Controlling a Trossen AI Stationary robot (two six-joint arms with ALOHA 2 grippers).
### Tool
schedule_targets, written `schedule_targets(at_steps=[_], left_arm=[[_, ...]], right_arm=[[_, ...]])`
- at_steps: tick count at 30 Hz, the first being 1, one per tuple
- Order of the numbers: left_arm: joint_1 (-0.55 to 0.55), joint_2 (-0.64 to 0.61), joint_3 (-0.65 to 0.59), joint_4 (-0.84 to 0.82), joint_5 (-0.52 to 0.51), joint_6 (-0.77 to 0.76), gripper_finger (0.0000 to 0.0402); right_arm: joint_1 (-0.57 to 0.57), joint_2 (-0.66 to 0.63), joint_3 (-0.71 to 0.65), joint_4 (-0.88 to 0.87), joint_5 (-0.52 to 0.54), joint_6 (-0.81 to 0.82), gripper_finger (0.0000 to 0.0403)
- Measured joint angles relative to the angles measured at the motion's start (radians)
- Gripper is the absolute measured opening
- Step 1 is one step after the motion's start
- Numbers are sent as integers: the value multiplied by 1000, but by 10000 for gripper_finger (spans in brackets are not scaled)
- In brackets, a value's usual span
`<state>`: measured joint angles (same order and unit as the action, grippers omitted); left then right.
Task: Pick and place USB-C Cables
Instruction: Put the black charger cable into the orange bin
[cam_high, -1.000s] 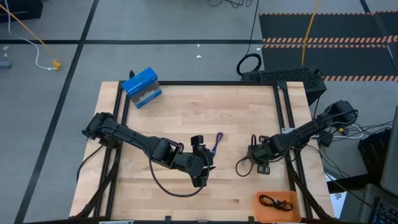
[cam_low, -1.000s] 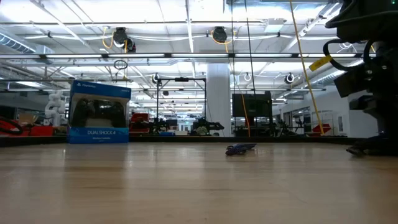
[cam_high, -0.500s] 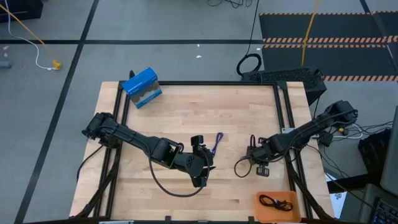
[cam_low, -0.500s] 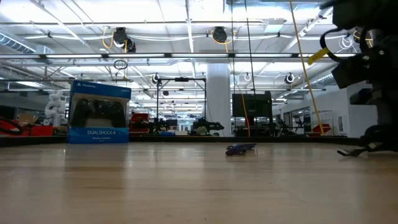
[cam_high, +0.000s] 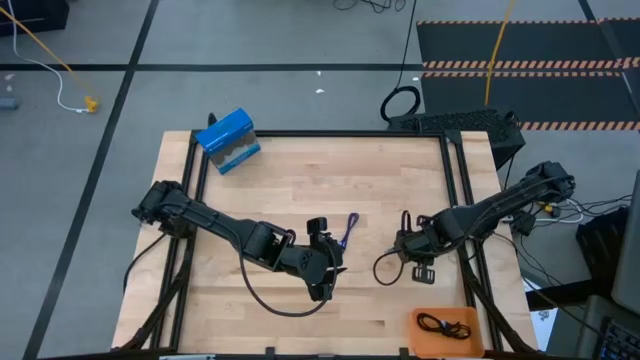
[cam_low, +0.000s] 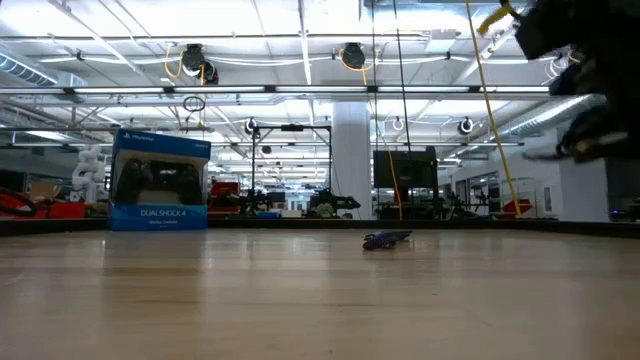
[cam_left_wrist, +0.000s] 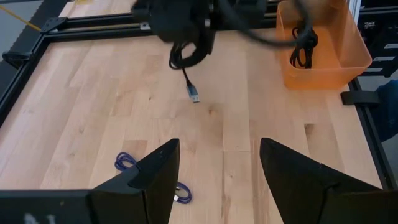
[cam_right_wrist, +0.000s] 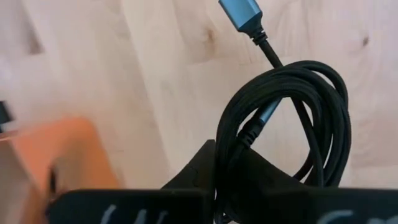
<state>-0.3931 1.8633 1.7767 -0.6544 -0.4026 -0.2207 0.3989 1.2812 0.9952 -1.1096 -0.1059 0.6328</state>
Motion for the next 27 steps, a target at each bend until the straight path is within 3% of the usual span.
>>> schedule_targets(at_steps=[17,27], left_arm=[[0,0,0,0,0,0,225],[0,0,0,0,0,0,225]], right_arm=[[96,0,423,-338,5,137,16],[127,1,509,-455,58,193,16]])
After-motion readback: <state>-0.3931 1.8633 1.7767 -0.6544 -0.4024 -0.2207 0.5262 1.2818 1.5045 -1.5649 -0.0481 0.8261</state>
